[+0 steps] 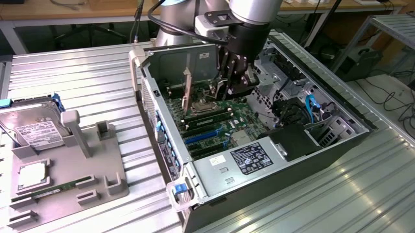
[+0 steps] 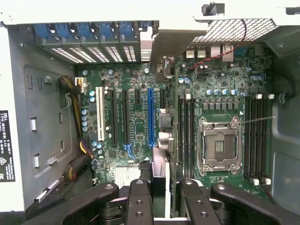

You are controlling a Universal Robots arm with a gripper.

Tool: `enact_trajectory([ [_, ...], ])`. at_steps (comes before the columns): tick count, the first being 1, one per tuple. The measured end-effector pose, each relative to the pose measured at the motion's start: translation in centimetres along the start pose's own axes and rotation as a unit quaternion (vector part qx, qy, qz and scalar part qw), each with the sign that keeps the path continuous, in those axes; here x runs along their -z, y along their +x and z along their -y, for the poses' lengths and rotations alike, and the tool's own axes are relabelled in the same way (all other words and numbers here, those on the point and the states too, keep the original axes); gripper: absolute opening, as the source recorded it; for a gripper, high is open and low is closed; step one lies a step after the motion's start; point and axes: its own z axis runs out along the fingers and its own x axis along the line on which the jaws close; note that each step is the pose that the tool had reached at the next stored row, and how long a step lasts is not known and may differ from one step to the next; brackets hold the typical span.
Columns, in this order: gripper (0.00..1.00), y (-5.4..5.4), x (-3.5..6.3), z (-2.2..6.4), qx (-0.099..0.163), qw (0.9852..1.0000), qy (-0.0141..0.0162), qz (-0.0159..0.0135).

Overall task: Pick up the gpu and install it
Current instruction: 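Insert the gpu into the slot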

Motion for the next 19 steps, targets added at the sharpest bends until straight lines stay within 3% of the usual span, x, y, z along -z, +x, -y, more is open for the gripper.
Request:
enact_trajectory([
  [19, 0.28, 0.03, -0.34, -0.17, 0.000, 1.0000, 0.0001, 0.0003],
])
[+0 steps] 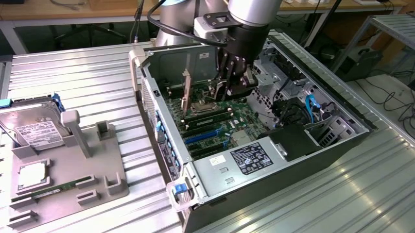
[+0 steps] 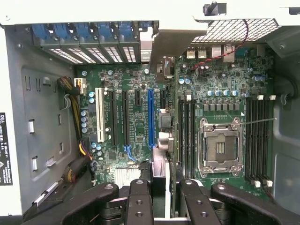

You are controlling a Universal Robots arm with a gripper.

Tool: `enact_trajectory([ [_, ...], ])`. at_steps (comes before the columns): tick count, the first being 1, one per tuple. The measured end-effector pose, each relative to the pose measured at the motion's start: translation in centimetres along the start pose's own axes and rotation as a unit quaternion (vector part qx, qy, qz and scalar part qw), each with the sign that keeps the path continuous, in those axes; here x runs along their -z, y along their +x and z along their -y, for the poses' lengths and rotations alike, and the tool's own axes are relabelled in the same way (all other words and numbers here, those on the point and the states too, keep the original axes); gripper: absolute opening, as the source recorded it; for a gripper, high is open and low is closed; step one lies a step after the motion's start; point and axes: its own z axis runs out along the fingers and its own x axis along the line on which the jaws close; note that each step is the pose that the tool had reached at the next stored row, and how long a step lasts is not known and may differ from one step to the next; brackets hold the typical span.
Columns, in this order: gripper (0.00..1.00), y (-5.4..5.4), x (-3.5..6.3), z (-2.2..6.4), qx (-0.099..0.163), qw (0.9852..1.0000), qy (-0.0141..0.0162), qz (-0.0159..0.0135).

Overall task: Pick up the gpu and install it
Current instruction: 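Insert the gpu into the slot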

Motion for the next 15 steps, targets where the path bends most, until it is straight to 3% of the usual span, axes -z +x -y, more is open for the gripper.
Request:
enact_trajectory([
  [6, 0.28, 0.01, -0.41, -0.07, 0.000, 1.0000, -0.0005, -0.0009],
  [11, 0.28, 0.02, -0.80, -0.07, 0.000, 1.0000, -0.0062, -0.0014],
  [15, 0.28, 0.02, -0.99, -0.07, 0.000, 1.0000, -0.0074, -0.0014],
])
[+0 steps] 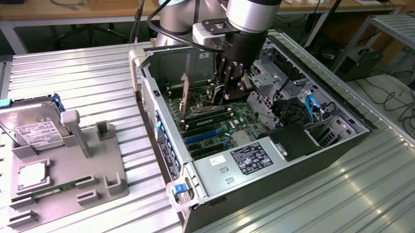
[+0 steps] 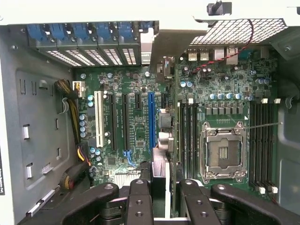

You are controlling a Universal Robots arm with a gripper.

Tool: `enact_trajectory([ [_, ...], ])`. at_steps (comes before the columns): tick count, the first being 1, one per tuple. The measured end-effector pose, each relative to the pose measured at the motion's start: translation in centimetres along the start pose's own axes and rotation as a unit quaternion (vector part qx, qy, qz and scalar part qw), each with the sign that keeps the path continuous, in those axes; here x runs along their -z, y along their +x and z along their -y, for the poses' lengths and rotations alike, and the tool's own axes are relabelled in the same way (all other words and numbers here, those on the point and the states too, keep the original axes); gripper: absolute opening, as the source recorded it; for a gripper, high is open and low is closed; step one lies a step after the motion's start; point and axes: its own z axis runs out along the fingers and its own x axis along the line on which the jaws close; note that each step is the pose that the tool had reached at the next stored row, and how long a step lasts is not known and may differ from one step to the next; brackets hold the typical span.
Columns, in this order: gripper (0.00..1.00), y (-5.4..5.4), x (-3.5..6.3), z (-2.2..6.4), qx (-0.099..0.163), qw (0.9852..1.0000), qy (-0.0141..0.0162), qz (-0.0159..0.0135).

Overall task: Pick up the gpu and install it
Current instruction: 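Insert the gpu into the slot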

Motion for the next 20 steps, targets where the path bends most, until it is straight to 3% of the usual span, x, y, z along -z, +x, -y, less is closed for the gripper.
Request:
enact_trajectory([
  [11, 0.28, 0.0, -0.57, 0.01, 0.000, 1.0000, -0.0042, -0.0001],
  [20, 0.28, 0.0, -1.11, 0.02, 0.000, 1.0000, -0.0094, -0.0003],
])
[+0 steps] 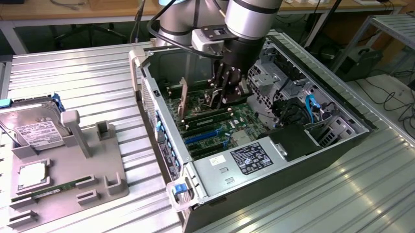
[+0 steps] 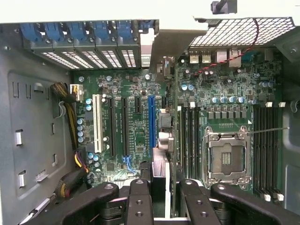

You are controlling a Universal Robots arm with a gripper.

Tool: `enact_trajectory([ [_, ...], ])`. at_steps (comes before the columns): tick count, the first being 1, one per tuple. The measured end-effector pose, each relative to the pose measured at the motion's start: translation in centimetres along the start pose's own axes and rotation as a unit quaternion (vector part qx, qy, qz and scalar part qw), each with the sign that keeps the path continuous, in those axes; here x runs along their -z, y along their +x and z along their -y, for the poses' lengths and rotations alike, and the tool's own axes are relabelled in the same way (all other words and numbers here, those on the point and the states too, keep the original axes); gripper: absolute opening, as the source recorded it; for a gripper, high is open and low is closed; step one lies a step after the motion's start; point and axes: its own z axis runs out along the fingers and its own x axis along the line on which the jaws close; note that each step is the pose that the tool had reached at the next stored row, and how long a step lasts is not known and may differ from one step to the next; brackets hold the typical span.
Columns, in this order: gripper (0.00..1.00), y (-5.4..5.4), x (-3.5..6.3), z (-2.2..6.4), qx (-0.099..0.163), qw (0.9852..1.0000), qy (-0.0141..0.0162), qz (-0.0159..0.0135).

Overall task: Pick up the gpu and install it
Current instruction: 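Insert the gpu into the slot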

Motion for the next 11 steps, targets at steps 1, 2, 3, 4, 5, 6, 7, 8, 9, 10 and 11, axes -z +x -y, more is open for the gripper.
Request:
enact_trajectory([
  [1, 0.28, 0.00, -0.08, 0.00, 0.000, 1.0000, -0.0007, -0.0001],
  [2, 0.28, 0.00, -0.15, 0.01, 0.000, 1.0000, -0.0015, -0.0001],
  [3, 0.28, 0.01, -0.21, 0.02, 0.000, 1.0000, -0.0031, -0.0001],
  [4, 0.28, 0.01, -0.31, 0.01, 0.000, 1.0000, -0.0046, -0.0001],
  [5, 0.28, 0.00, -0.37, 0.01, 0.000, 1.0000, -0.0052, -0.0002],
  [6, 0.28, 0.01, -0.44, 0.02, 0.000, 1.0000, -0.0063, -0.0002],
  [7, 0.28, 0.01, -0.45, 0.02, 0.000, 1.0000, -0.0068, -0.0003],
  [8, 0.28, 0.01, -0.45, 0.02, 0.000, 1.0000, -0.0068, -0.0004],
  [9, 0.28, 0.01, -0.45, 0.02, 0.000, 1.0000, -0.0068, -0.0004],
  [10, 0.28, 0.01, -0.45, 0.02, 0.000, 1.0000, -0.0068, -0.0003],
  [11, 0.28, 0.01, -0.45, 0.02, 0.000, 1.0000, -0.0068, -0.0003],
])
